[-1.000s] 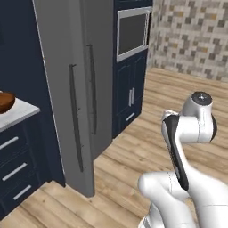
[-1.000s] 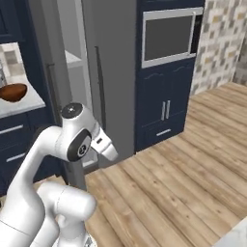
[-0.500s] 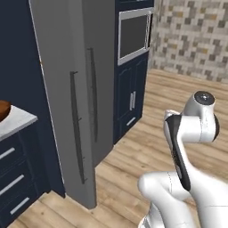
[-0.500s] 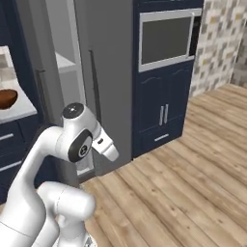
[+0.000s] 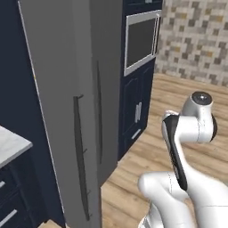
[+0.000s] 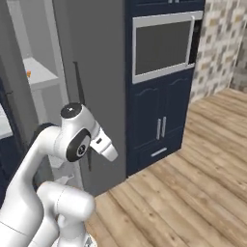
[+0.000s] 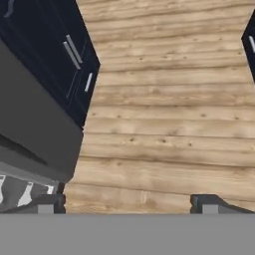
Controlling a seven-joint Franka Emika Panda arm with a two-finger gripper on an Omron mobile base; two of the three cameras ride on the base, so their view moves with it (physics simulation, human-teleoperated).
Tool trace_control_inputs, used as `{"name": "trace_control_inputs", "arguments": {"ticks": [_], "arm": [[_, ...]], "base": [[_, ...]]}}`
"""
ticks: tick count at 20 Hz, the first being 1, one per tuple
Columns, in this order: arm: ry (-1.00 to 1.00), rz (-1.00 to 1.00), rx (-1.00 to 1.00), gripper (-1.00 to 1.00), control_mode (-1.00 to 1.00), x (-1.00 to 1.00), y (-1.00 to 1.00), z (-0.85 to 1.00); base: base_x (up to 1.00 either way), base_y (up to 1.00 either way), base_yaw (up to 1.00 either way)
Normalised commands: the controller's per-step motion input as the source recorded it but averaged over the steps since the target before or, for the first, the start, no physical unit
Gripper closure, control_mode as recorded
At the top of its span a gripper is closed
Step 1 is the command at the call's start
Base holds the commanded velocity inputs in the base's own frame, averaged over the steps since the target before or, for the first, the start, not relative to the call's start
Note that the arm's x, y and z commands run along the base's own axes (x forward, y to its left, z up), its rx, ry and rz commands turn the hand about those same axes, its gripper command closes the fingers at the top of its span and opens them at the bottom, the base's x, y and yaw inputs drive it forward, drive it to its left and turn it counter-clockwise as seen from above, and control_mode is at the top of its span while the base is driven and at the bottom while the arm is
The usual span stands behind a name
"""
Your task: Take the kiwi, bell pepper, and shrimp from the freezer and place them in the bowl on the counter.
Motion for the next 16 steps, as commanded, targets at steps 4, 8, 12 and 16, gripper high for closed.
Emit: {"name": "trace_control_inputs", "arguments": {"ticks": [4, 8, 12, 16], "arm": [[0.0, 0.0, 0.0, -1.0, 1.0, 0.0, 0.0, 0.0], [0.0, 0.0, 0.0, -1.0, 1.0, 0.0, 0.0, 0.0], [0.0, 0.0, 0.0, -1.0, 1.0, 0.0, 0.0, 0.0], [0.0, 0.0, 0.0, -1.0, 1.0, 0.0, 0.0, 0.0]], "base": [[0.99, -0.61, 0.11], [0.73, -0.41, 0.4], [0.63, -0.15, 0.67], [0.32, 0.0, 0.79]]}}
